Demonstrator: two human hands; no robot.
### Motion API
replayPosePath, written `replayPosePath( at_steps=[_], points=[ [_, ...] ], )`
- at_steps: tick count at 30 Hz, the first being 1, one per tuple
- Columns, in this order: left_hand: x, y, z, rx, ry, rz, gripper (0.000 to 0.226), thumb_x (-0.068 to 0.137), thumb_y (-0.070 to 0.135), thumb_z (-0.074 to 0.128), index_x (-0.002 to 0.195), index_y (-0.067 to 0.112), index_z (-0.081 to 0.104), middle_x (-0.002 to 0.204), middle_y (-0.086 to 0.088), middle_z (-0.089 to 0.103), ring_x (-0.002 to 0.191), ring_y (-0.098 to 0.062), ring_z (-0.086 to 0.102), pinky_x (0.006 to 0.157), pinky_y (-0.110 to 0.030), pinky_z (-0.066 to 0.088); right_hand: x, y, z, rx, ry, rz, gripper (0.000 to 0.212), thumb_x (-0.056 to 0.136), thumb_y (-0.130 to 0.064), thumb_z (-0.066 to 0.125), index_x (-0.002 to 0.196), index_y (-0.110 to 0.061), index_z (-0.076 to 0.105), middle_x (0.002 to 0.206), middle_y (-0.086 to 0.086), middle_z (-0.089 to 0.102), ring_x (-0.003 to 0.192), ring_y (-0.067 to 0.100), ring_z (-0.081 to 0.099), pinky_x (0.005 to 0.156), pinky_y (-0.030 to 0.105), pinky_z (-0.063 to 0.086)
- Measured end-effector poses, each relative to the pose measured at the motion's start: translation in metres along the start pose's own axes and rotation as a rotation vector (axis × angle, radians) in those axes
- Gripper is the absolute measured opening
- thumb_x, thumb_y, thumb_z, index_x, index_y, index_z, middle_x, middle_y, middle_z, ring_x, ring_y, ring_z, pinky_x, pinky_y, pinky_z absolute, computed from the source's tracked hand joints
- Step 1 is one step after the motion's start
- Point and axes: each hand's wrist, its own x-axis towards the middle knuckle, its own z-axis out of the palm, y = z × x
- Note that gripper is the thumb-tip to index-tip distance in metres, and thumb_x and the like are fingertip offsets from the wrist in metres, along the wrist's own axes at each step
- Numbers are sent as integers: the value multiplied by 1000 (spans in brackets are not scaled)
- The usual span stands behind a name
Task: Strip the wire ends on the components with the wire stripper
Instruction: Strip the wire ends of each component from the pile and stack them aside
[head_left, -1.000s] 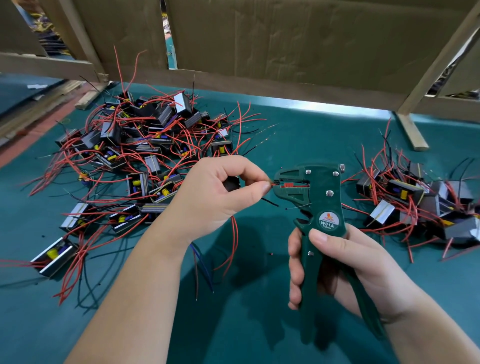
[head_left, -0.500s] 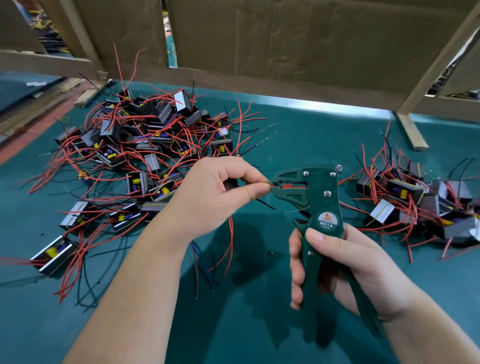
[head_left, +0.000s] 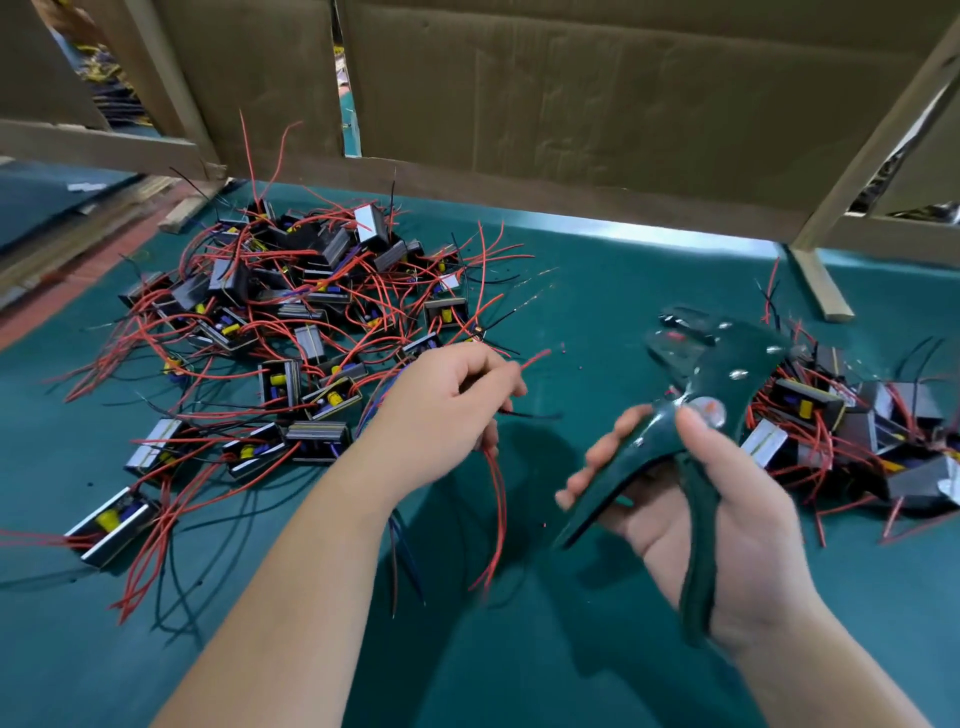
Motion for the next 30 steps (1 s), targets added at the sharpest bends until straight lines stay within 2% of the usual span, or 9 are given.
replayPosePath(
  at_steps=[3, 5, 10, 14, 16, 19, 22, 25, 30],
  points=[
    [2, 2, 10, -310, 116, -117, 24, 98, 17, 47, 75, 16, 57, 62, 4, 65, 50, -12, 58, 55, -26, 52, 0, -4, -6, -15, 3, -16, 42, 61, -38, 77, 87, -5, 73, 87, 22, 65, 70, 35, 63, 67, 48, 57],
    [1, 5, 20, -456, 139, -144, 22, 99, 16, 45, 79, 16, 53, 63, 3, 66, 55, -9, 61, 56, -18, 50, -1, -2, -6, 13, -25, 61, 68, 49, -39, 87, 100, 3, 70, 80, 28, 61, 70, 37, 63, 67, 50, 56],
    [0, 0, 36, -349, 196, 25, 19, 101, 14, 45, 88, 21, 56, 59, 17, 59, 62, 2, 53, 61, -11, 41, -6, 1, 2, 16, -174, 73, 76, 51, -34, 89, 111, 6, 65, 86, 30, 62, 70, 41, 64, 67, 54, 54],
    [-4, 0, 46, -407, 204, 34, 28, 102, 17, 40, 89, 25, 63, 65, 15, 54, 75, -13, 54, 79, -23, 45, -6, 2, 7, 11, -181, 62, 79, 50, -31, 90, 115, 5, 64, 91, 32, 61, 69, 43, 63, 68, 57, 52],
    [-8, 4, 51, -570, 117, -20, 29, 102, 23, 40, 92, 27, 67, 64, 12, 51, 69, -25, 55, 68, -32, 52, -4, 4, 9, 13, -168, 69, 80, 49, -30, 89, 115, 7, 63, 91, 34, 60, 69, 43, 62, 68, 57, 53],
    [-13, 6, 54, -565, -8, -14, 16, 92, 34, 58, 106, 34, 64, 65, 12, 52, 53, -15, 54, 32, -21, 39, -2, 4, 7, 22, -178, 50, 77, 53, -30, 87, 114, 9, 61, 100, 33, 61, 73, 41, 61, 70, 56, 52],
    [-15, 7, 58, -546, 28, -32, 22, 78, 28, 71, 98, 36, 68, 71, 12, 41, 53, -13, 50, 33, -17, 32, 0, 3, 3, 21, -211, 55, 67, 57, -29, 84, 112, 4, 64, 100, 31, 62, 77, 41, 61, 74, 55, 53],
    [-14, 10, 60, -710, 92, -89, 5, 89, 19, 67, 87, 23, 68, 65, 7, 42, 43, -10, 49, 34, -15, 33, 2, 2, 0, -7, -211, 108, 60, 53, -27, 86, 100, 4, 66, 91, 29, 64, 73, 42, 62, 71, 54, 54],
    [-8, 6, 56, -677, 203, -81, 25, 82, 48, 64, 69, 26, 62, 62, 3, 47, 53, -13, 45, 45, -23, 40, 3, 8, 2, -142, -169, 182, 36, 59, -22, 70, 90, -4, 73, 84, 20, 65, 67, 38, 63, 69, 53, 55]
  ],
)
